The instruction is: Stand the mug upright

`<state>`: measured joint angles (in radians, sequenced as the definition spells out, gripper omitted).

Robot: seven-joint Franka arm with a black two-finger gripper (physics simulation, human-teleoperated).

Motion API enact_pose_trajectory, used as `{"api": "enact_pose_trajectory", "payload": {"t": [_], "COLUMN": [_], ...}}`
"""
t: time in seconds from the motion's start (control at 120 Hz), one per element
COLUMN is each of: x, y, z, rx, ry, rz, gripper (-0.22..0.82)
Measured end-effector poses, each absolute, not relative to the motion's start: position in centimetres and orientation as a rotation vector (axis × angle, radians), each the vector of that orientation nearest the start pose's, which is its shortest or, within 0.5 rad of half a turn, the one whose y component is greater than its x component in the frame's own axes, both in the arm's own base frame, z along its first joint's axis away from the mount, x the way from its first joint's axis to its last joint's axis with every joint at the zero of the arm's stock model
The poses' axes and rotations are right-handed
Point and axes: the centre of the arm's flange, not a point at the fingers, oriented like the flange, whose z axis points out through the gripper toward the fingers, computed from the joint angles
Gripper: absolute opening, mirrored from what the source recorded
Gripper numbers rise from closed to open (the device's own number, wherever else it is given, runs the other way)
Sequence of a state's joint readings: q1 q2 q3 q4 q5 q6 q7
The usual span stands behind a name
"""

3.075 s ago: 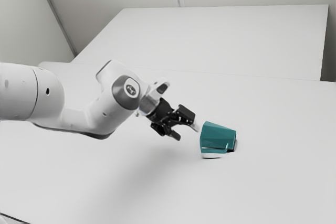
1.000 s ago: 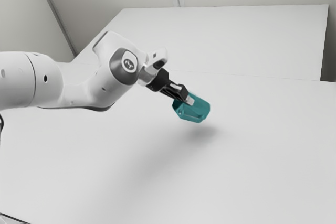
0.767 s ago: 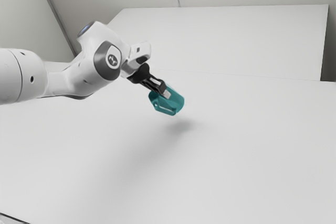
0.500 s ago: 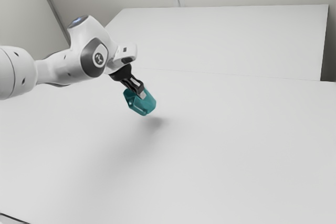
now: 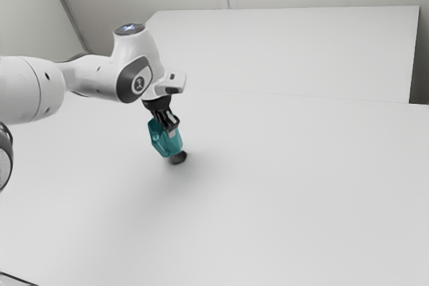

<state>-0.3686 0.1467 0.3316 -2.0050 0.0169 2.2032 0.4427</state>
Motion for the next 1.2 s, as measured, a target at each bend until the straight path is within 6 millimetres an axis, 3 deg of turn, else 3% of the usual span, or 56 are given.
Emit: {"api": "enact_pose_trajectory", "payload": {"t": [0.3,0.75,0.925,1.017,1.1,1.2], "x": [59.0,60.5,60.5,60.5,60.4,60.0], "y": [-2.2,-2.0,-1.9,-2.1,-2.4,-2.6], "z": [36.6,34.8,35.0,35.6,37.0,40.2], "rx": [-2.978,-2.999,-3.01,-3.012,-3.009,-3.013], "ry": [0.687,0.61,0.598,0.599,0.612,0.617], "rz": [0.005,-0.046,-0.06,-0.076,-0.109,-0.178], "gripper": [-0.18,-0.18,0.19,0.34,0.42,0.49]}}
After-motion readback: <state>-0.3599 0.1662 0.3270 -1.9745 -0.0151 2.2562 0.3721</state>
